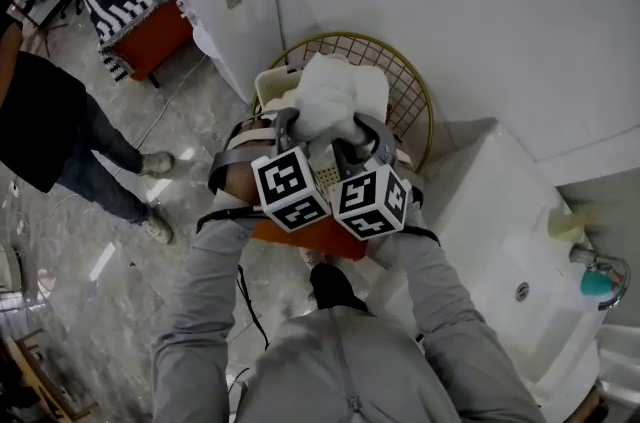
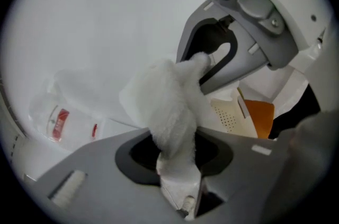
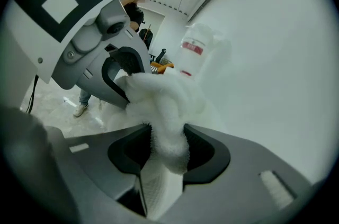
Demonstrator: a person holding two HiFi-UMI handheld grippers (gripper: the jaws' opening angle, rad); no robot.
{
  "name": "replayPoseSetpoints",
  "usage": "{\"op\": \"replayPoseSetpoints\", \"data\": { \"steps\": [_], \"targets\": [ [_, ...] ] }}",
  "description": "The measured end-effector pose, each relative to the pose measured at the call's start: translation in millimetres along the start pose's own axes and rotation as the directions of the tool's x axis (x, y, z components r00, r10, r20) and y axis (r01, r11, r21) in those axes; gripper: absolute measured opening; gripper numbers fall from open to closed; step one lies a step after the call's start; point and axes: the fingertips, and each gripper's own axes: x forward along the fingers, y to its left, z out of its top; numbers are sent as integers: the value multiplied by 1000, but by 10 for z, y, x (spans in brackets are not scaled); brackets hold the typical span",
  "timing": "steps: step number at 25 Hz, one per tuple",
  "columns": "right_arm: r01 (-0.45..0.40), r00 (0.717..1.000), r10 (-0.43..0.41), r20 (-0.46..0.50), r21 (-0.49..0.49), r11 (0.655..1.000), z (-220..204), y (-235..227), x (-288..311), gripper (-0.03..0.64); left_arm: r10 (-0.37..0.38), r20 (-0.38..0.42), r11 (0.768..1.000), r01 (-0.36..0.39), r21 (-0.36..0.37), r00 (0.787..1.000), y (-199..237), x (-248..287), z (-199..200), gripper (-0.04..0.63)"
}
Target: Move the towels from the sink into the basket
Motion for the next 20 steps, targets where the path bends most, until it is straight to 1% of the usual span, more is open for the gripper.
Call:
{"op": "replayPoseSetpoints", "data": {
  "steps": [4,7,8,10,13,15,17,20],
  "targets": [
    [-103,990,106,-90,31,994,-405,183,487,156,-96,-71,995,98,18,993,-215,543,-239,193],
    [-179,969,187,-161,64,982,-724,360,715,158,-160,-122,985,167,44,979,-446,852,-372,193],
    [-208,957,220,-187,79,975,-828,429,773,158,-180,-142,980,190,63,973,-528,939,-416,195],
    [-271,926,293,-238,124,955,-1012,561,869,160,-204,-184,966,228,124,962,-657,1090,-487,204],
    [-333,883,380,-275,204,921,-1182,660,952,164,-211,-226,942,259,211,951,-740,1246,-509,218],
    [-363,858,422,-293,235,902,-1265,699,982,167,-229,-241,926,287,244,943,-792,1326,-511,222],
    [-401,827,464,-316,246,882,-1345,770,1001,167,-257,-254,906,324,271,932,-870,1393,-541,224],
    [-444,790,502,-351,238,864,-1442,858,1019,170,-298,-264,885,369,285,917,-985,1453,-597,229]
  ]
}}
